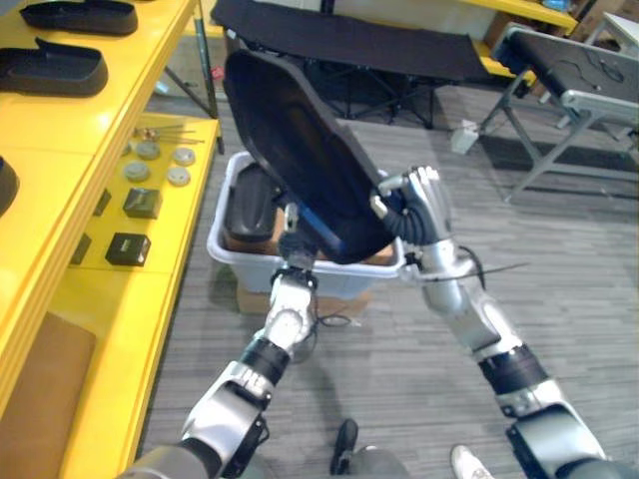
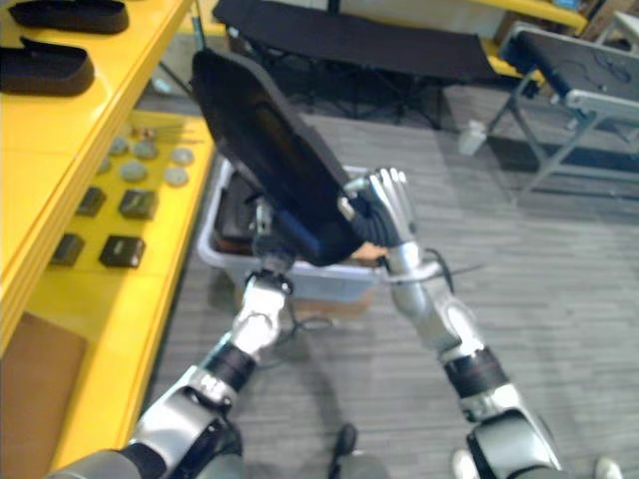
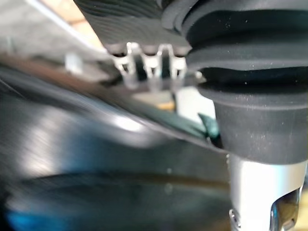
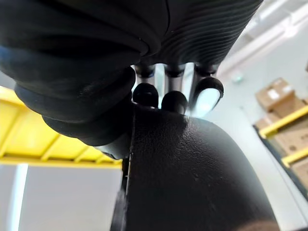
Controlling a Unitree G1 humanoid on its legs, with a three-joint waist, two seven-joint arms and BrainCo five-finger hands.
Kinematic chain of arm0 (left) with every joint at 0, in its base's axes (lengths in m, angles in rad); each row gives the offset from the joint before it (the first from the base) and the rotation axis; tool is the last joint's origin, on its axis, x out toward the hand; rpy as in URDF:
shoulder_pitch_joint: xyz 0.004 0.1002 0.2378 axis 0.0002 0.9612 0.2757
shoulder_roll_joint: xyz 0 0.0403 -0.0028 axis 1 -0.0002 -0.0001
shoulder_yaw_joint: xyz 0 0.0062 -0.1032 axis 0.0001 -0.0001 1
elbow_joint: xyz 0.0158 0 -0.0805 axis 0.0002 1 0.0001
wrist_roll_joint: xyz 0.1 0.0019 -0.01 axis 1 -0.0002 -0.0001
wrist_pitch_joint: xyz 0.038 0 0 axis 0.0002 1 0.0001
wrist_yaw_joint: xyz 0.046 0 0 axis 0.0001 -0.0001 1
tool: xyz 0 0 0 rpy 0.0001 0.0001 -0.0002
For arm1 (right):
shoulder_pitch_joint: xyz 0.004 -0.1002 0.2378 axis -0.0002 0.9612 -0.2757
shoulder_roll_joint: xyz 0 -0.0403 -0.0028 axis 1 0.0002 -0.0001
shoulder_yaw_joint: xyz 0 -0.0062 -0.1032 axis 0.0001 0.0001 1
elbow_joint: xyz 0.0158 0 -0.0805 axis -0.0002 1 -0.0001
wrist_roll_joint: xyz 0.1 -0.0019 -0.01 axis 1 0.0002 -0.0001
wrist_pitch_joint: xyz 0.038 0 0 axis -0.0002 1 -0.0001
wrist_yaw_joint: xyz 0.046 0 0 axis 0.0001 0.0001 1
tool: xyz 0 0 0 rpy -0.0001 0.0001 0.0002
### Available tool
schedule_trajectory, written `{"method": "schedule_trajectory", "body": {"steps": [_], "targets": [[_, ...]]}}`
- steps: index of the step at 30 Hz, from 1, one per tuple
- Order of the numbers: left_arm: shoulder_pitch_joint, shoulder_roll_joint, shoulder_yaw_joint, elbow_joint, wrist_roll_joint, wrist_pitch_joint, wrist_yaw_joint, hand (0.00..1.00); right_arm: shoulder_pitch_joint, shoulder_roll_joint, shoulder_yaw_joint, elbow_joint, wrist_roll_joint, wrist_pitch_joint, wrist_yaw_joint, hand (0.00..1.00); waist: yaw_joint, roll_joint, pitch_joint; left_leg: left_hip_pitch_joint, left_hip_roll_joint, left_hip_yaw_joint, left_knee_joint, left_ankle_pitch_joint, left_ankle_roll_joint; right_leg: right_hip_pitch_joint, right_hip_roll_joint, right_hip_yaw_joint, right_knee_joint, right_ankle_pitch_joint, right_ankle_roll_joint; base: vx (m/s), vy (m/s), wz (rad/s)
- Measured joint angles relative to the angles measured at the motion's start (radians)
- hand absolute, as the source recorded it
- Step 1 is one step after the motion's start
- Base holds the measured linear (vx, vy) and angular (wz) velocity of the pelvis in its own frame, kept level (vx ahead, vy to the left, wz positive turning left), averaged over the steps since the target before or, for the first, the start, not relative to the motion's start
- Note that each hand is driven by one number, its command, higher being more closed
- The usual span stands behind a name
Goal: Walk over and take plastic housings, then place them on the shelf
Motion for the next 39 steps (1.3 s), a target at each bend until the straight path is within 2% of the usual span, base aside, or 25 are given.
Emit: {"method": "schedule_trajectory", "body": {"steps": [3, 7, 11, 15, 18, 19, 21, 22, 25, 27, 33, 36, 39], "targets": [[0.000, -0.007, 0.020, 0.000, -0.040, -0.010, -0.040, 1.00, 0.038, 0.005, 0.001, -0.002, 0.001, -0.007, 0.017, 1.00, -0.001, 0.000, 0.000, -0.001, -0.002, 0.000, 0.000, 0.000, 0.000, 0.000, 0.000, 0.000, -0.002, 0.000, 0.000, 0.00, 0.000, 0.00], [0.001, -0.007, 0.024, -0.001, -0.041, -0.009, -0.080, 1.00, 0.067, 0.005, -0.001, -0.036, 0.022, -0.007, 0.016, 1.00, -0.003, 0.001, 0.000, -0.001, -0.003, -0.001, 0.000, 0.000, 0.000, 0.001, 0.000, 0.000, -0.005, 0.001, 0.002, 0.00, 0.000, 0.00], [0.006, -0.011, 0.040, -0.001, -0.016, -0.003, -0.100, 1.00, 0.088, 0.009, 0.002, -0.063, 0.021, -0.022, 0.012, 1.00, -0.009, 0.014, -0.015, -0.002, -0.005, -0.001, 0.000, 0.000, 0.000, 0.002, -0.001, 0.000, -0.009, 0.002, 0.003, 0.00, 0.000, 0.00], [0.027, -0.007, 0.057, -0.008, 0.174, -0.003, -0.100, 1.00, 0.135, 0.014, -0.006, -0.070, 0.029, -0.043, -0.017, 1.00, -0.011, 0.040, -0.044, 0.000, -0.005, -0.003, -0.001, 0.000, 0.000, 0.008, -0.001, -0.002, -0.013, 0.002, 0.003, 0.00, 0.000, 0.00], [0.058, 0.004, 0.057, -0.041, 0.303, -0.001, -0.071, 1.00, 0.149, 0.012, -0.014, -0.070, 0.030, -0.051, -0.033, 1.00, -0.014, 0.046, -0.047, 0.002, -0.005, -0.003, -0.001, 0.000, 0.000, 0.010, -0.001, -0.002, -0.013, 0.002, 0.004, 0.00, 0.000, 0.00], [0.069, 0.014, 0.054, -0.048, 0.407, 0.011, -0.045, 1.00, 0.160, 0.009, -0.028, -0.070, 0.030, -0.050, -0.033, 1.00, -0.014, 0.045, -0.047, 0.001, -0.004, -0.004, -0.001, 0.000, 0.000, 0.010, -0.001, -0.002, -0.013, 0.003, 0.004, 0.00, 0.000, 0.00], [0.072, 0.023, 0.051, -0.049, 0.460, 0.028, -0.033, 1.00, 0.167, 0.008, -0.033, -0.070, 0.030, -0.050, -0.033, 1.00, -0.014, 0.046, -0.047, 0.001, -0.004, -0.004, -0.001, 0.000, 0.000, 0.010, -0.002, -0.002, -0.013, 0.003, 0.005, 0.00, 0.000, 0.00], [0.079, 0.033, 0.044, -0.053, 0.526, 0.051, -0.028, 1.00, 0.176, 0.007, -0.048, -0.070, 0.033, -0.050, -0.033, 1.00, -0.014, 0.046, -0.047, 0.001, -0.003, -0.004, -0.001, 0.000, 0.000, 0.010, -0.003, -0.002, -0.013, 0.004, 0.006, 0.00, 0.000, 0.00], [0.088, 0.065, 0.016, -0.060, 0.582, 0.075, -0.016, 1.00, 0.177, -0.001, -0.048, -0.070, 0.040, -0.051, -0.033, 1.00, -0.016, 0.046, -0.047, 0.001, -0.004, -0.004, -0.001, -0.001, 0.001, 0.010, -0.005, -0.002, -0.014, 0.004, 0.006, 0.00, 0.000, 0.00], [0.096, 0.085, -0.008, -0.060, 0.665, 0.081, 0.017, 1.00, 0.179, -0.007, -0.048, -0.069, 0.041, -0.049, -0.033, 1.00, -0.015, 0.046, -0.047, 0.000, -0.005, -0.004, -0.001, -0.001, 0.001, 0.009, -0.006, -0.002, -0.015, 0.005, 0.007, 0.00, 0.000, 0.00], [0.126, 0.119, -0.039, -0.141, 0.789, 0.120, 0.086, 1.00, 0.183, -0.023, -0.056, -0.067, 0.046, -0.047, -0.033, 1.00, -0.016, 0.046, -0.047, -0.002, -0.015, -0.003, 0.000, -0.003, 0.004, 0.009, -0.015, -0.002, -0.023, 0.008, 0.012, 0.00, 0.000, 0.00], [0.140, 0.138, -0.047, -0.152, 0.839, 0.155, 0.088, 1.00, 0.183, -0.029, -0.052, -0.062, 0.046, -0.046, -0.032, 1.00, -0.015, 0.046, -0.047, -0.003, -0.018, -0.003, 0.000, -0.005, 0.007, 0.009, -0.018, -0.003, -0.023, 0.009, 0.013, 0.00, 0.000, 0.00], [0.141, 0.171, -0.081, -0.153, 0.842, 0.169, 0.087, 1.00, 0.183, -0.034, -0.047, -0.057, 0.046, -0.046, -0.031, 1.00, -0.016, 0.046, -0.047, -0.002, -0.019, -0.002, 0.000, -0.006, 0.009, 0.009, -0.019, -0.002, -0.024, 0.009, 0.014, 0.00, 0.000, 0.00]]}}
